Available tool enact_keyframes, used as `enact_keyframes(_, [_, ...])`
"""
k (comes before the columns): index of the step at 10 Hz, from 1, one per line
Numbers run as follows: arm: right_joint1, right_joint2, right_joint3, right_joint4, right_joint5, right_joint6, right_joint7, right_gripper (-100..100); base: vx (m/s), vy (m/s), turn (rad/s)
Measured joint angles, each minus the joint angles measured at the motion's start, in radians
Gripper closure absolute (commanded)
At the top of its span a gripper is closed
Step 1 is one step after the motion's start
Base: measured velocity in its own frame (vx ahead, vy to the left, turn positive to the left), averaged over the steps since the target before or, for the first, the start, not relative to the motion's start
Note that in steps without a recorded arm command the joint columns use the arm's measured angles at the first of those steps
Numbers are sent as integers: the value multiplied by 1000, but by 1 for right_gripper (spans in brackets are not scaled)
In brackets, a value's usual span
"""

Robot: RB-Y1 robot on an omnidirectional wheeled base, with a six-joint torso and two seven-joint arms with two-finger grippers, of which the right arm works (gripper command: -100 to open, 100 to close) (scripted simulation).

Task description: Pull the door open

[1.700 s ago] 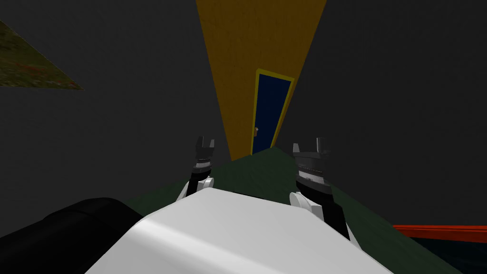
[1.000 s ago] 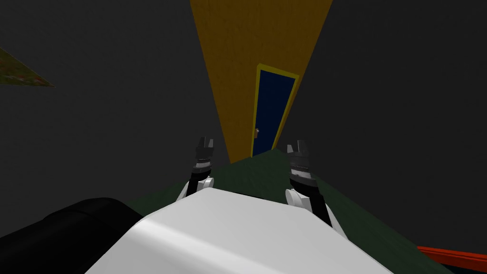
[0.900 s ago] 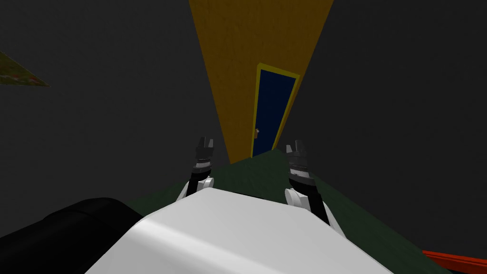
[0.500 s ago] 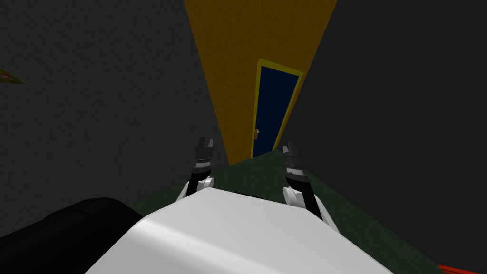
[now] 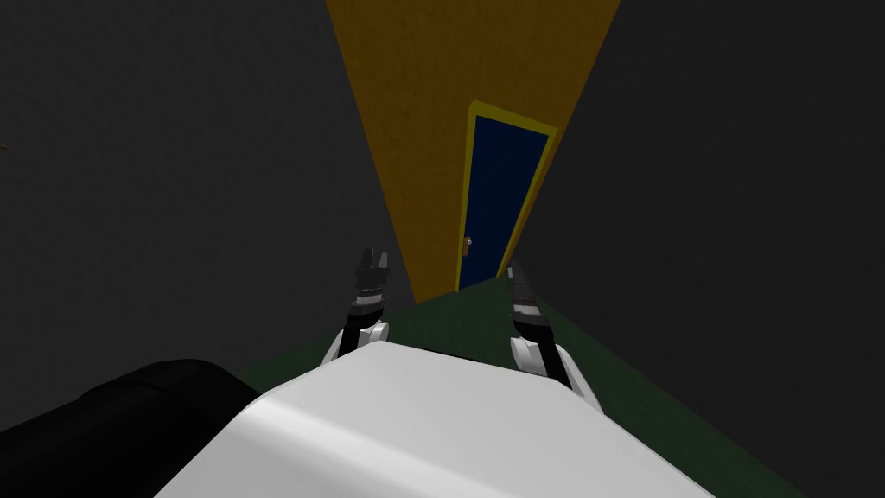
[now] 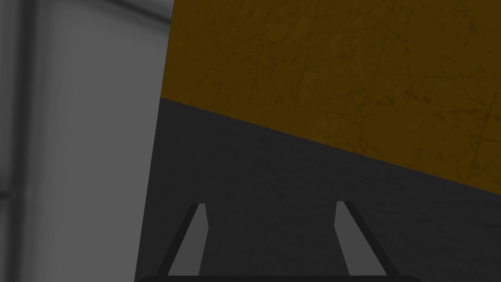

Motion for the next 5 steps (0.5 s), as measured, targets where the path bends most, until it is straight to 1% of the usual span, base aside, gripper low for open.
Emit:
enact_keyframes(2, [-25, -6, 4, 45, 22, -3, 28, -100, 105, -45, 24])
enact_keyframes(4, [-57, -18, 9, 97, 53, 3, 66, -100, 130, -45, 35])
enact_keyframes(5, [-66, -22, 12, 116, 66, 4, 82, -100, 122, -26, 23])
